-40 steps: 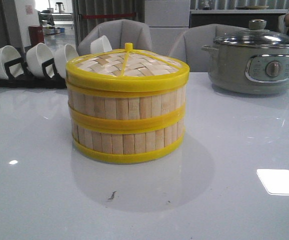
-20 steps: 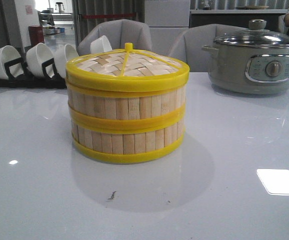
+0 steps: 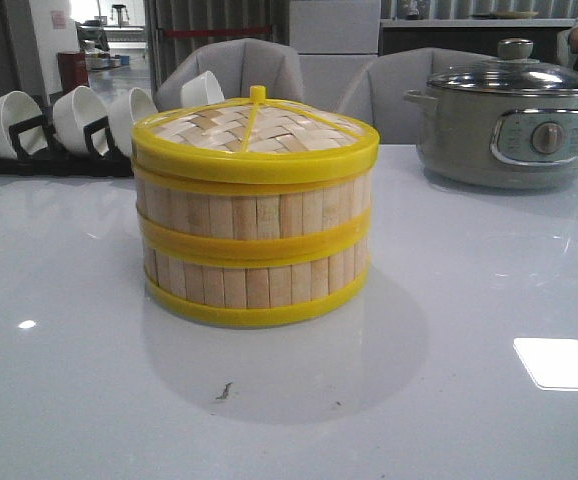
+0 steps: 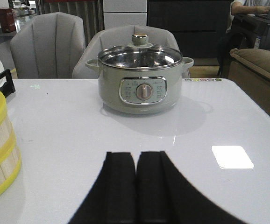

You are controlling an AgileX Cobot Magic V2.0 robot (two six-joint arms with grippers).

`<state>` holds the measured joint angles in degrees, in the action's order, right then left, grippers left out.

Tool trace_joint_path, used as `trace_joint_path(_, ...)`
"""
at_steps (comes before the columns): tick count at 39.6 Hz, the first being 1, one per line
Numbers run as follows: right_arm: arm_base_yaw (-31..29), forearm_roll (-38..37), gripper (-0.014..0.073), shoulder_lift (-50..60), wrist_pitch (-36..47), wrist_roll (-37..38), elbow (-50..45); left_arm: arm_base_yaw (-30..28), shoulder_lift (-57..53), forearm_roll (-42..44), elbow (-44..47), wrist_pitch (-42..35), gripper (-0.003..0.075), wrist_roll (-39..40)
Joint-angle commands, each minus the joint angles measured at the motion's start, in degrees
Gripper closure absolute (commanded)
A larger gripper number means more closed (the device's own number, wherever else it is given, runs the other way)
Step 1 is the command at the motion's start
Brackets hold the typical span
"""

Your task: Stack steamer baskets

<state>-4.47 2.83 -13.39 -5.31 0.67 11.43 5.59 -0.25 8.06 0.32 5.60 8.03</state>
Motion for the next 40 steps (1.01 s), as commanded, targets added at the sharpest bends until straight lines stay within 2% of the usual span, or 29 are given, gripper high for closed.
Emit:
trace_joint_path(1,-0.39,-2.06,0.0538,-0.47,5.31,-0.67,0.84,-0.12,-0.8,0.08,0.1,-4.78,0.0633,0.67)
trace_joint_path(10,-0.39,-5.53,0.0538,3.08,9.65,-0.67,-2.21,-0.12,-0.8,0.08,0.1,-4.78,0.0633,0.67)
trace_joint_path(34,-0.39,-5.53,0.0538,14.24,9.54,-0.67,-12.32,-0.12,-0.8,0.08,0.1,-4.78,0.0633,0.67)
trace_joint_path(40,-0.39,-5.53,0.0538,15.23,9.06,-0.67,-12.33,-0.12,-0.8,0.08,0.1,-4.78,0.0633,0.67)
